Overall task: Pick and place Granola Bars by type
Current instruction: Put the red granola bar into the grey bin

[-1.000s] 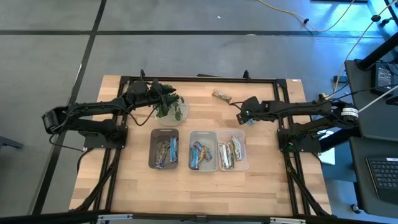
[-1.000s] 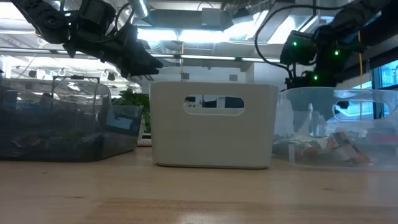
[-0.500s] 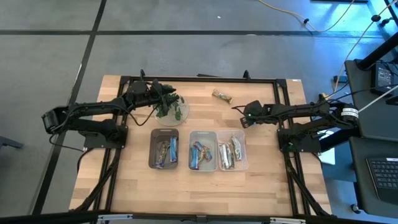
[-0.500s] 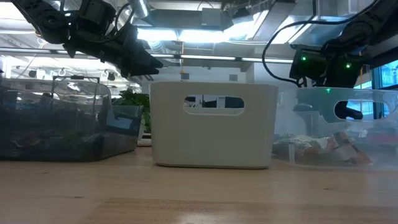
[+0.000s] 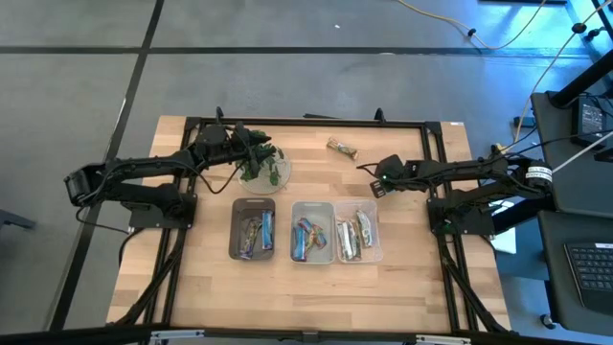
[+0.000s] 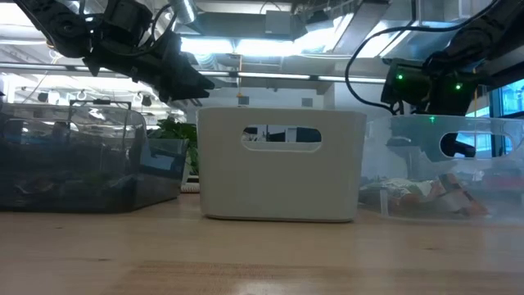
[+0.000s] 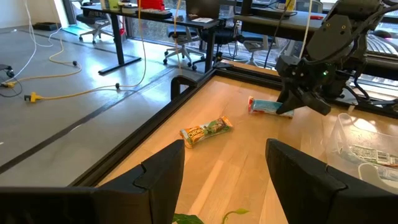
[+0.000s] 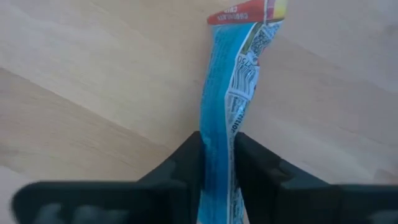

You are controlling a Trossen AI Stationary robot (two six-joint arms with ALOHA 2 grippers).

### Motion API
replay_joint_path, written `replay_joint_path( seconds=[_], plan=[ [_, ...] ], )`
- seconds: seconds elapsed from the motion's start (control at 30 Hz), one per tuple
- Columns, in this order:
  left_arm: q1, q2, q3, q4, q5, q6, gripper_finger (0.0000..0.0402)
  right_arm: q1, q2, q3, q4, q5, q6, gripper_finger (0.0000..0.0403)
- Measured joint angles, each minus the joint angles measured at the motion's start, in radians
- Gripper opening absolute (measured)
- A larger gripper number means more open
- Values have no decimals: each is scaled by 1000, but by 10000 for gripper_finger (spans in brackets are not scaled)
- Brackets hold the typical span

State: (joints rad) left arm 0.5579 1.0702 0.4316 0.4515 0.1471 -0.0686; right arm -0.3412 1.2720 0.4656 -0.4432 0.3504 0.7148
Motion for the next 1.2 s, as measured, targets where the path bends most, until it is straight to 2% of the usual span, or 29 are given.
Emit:
replay_joint_path(
  seconds=[0.27,0.4,0.57,0.73,0.9,1.07,1.2],
  plan=[
    [-8,1,0,1,1,-33,217,0,-3,56,23,-5,-117,75],
    [-40,2,0,15,2,-27,217,0,-19,140,24,-5,-223,74],
    [-100,16,0,126,2,-17,217,9,-24,268,53,-11,-369,74],
    [-163,87,1,254,4,-16,217,60,-24,329,267,-122,-535,74],
    [-200,224,1,483,2,-63,217,130,-24,328,538,-251,-672,74],
    [-204,344,2,684,1,-141,217,202,-24,327,642,-267,-720,74],
    [-204,412,31,701,45,-160,217,243,-17,326,676,-266,-723,74]
  ],
)
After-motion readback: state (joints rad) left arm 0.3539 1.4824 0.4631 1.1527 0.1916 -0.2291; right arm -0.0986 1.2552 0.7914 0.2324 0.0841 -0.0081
